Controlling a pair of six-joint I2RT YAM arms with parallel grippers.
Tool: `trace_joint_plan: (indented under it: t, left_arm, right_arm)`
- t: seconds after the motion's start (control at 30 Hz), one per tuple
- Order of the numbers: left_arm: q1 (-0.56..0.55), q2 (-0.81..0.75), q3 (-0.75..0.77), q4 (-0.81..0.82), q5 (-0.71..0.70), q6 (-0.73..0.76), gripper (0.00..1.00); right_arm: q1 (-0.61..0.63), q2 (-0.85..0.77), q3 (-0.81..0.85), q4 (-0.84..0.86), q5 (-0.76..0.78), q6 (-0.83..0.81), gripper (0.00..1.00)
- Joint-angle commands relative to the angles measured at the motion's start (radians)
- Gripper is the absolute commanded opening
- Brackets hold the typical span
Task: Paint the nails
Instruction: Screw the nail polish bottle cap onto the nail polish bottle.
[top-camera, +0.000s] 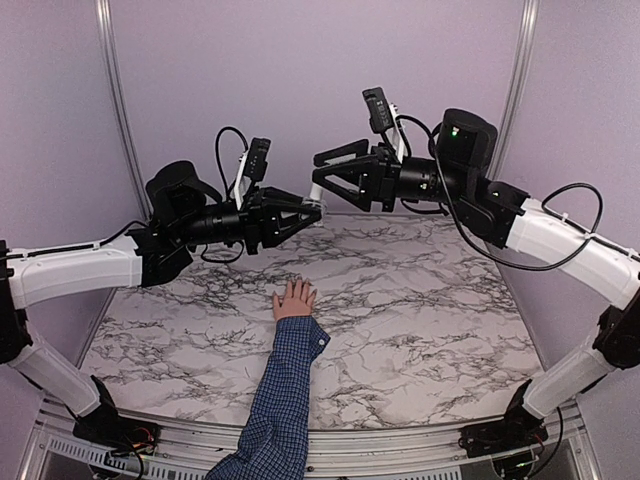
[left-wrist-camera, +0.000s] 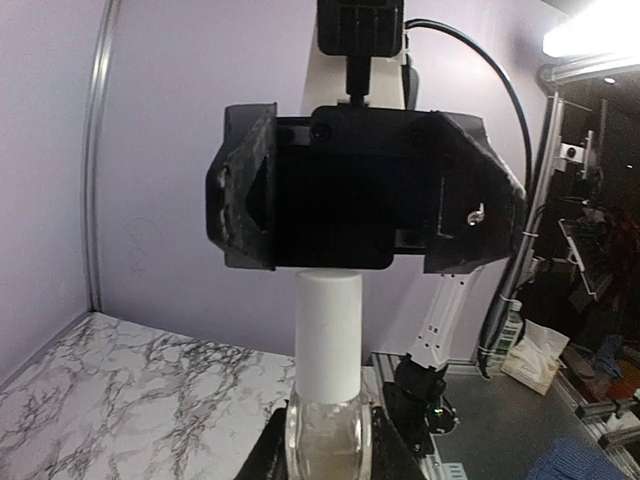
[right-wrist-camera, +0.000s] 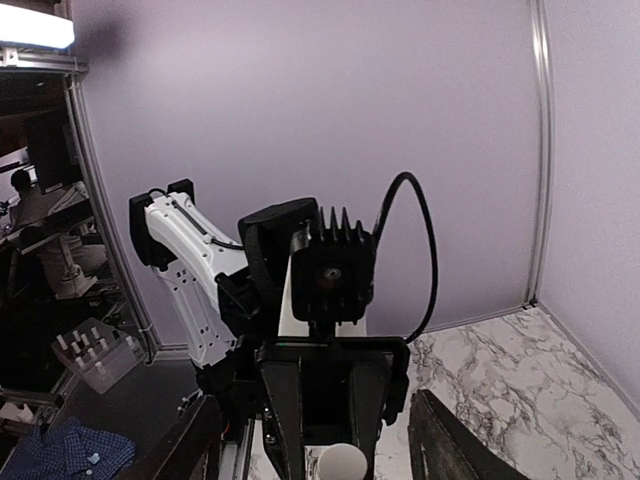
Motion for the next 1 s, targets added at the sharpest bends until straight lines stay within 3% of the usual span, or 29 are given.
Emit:
trace_joint_plan:
  t: [0.0, 0.17, 0.33, 0.53, 0.8, 0.97]
  left_arm:
    - [0.000, 0.034, 0.090, 0.053, 0.276, -0.113, 0.00]
    - [-0.007, 0.060, 0.131, 0.072, 0.371, -0.177, 0.00]
    - [-0.015, 0.074, 0.146, 0.081, 0.399, -0.208, 0.00]
    - [-0.016, 0.080, 0.156, 0.086, 0.422, -0.229, 0.00]
    - [-0.014, 0.072, 0.143, 0.092, 0.402, -0.230, 0.00]
    - [-0.007, 0.056, 0.134, 0.097, 0.327, -0.204, 0.00]
  right_arm:
    - [0.008, -0.007, 0.006, 0.088, -0.250, -0.018, 0.61]
    - [0.023, 0.005, 0.013, 0.104, -0.307, -0.013, 0.56]
    - [0.039, 0.018, 0.027, 0.103, -0.323, -0.012, 0.45]
    - [0.059, 0.037, 0.049, 0.055, -0.328, -0.047, 0.41]
    - [0.066, 0.048, 0.060, 0.055, -0.321, -0.033, 0.13]
    - [0.069, 0.048, 0.056, 0.044, -0.302, -0.025, 0.04]
